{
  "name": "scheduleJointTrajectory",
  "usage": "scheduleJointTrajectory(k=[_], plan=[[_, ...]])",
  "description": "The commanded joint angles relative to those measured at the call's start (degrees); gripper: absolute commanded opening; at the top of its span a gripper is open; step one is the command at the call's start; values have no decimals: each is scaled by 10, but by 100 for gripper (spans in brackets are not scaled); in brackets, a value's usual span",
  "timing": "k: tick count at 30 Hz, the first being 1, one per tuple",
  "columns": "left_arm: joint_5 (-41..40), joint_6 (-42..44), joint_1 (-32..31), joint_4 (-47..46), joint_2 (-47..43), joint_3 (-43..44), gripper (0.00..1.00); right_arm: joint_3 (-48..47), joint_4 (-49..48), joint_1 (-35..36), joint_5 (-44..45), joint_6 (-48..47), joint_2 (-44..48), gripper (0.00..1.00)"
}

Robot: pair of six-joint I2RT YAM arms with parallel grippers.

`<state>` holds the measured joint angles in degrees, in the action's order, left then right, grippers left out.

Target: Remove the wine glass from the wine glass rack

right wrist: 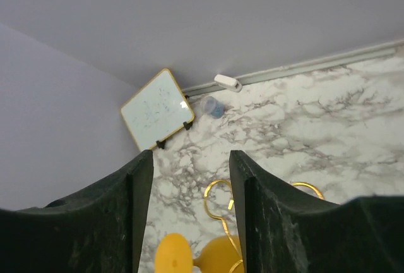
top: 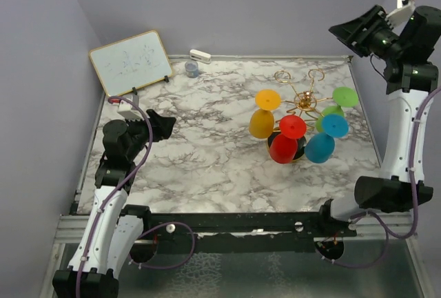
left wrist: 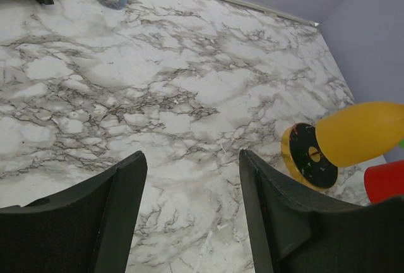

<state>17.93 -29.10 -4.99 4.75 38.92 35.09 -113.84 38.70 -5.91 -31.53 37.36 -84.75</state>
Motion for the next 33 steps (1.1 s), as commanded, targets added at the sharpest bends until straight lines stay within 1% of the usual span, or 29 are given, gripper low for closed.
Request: scheduleJointTrajectory(k=[1,2,3,5,9,14,17,19,21,24,33], plan=[[-1,-7,-2,-16,4,-3,62,120,-73,-160,-192,89,31,49],[0,-7,-3,-15,7,-2,62,155,-91,-190,-214,100,46,48],[1,-7,-3,-16,9,-2,62,176,-90,-211,-218,103,60,48],[4,-9,-3,-18,11,-3,62,199,-62,-226,-192,85,84,48],[6,-11,-3,-18,13,-4,62,268,-39,-252,-128,67,154,49],[5,-13,-3,-18,15,-5,62,314,12,-257,-23,39,227,51],[6,-16,-3,-19,16,-6,62,326,33,-259,33,29,253,53],[6,-17,-3,-18,16,-6,62,333,39,-259,54,23,261,53],[6,-20,-3,-19,14,-8,62,334,42,-259,59,17,262,53],[9,-27,-3,-23,19,-9,62,334,44,-259,42,17,252,54],[9,-28,-4,-19,55,-6,61,348,47,-262,38,11,234,54]])
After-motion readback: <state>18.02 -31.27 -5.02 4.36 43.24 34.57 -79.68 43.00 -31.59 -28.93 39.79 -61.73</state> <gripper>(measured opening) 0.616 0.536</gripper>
